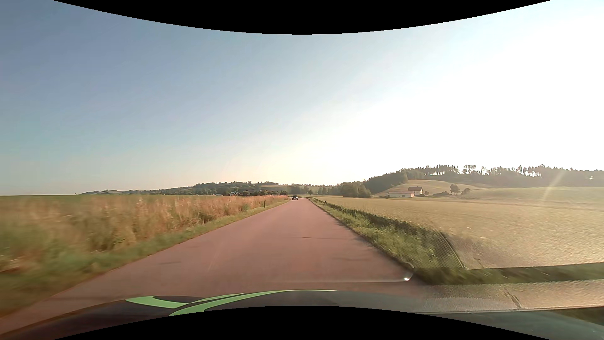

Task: Follow the waypoints while adhering to traffic rules and regulations

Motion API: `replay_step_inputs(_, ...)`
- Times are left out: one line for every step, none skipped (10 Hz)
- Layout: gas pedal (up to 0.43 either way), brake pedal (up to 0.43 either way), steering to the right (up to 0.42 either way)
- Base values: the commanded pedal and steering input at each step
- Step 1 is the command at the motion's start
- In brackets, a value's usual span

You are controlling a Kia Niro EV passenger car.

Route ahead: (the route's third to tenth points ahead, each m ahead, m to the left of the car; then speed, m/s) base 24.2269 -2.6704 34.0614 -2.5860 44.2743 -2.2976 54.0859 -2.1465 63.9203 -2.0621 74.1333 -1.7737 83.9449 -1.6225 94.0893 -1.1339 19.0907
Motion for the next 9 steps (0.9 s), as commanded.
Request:
replay_step_inputs(0.118, 0.000, 0.001)
replay_step_inputs(0.118, 0.000, 0.001)
replay_step_inputs(0.118, 0.000, 0.000)
replay_step_inputs(0.118, 0.000, 0.000)
replay_step_inputs(0.118, 0.000, 0.000)
replay_step_inputs(0.118, 0.000, 0.000)
replay_step_inputs(0.118, 0.000, 0.000)
replay_step_inputs(0.118, 0.000, 0.000)
replay_step_inputs(0.118, 0.000, 0.000)
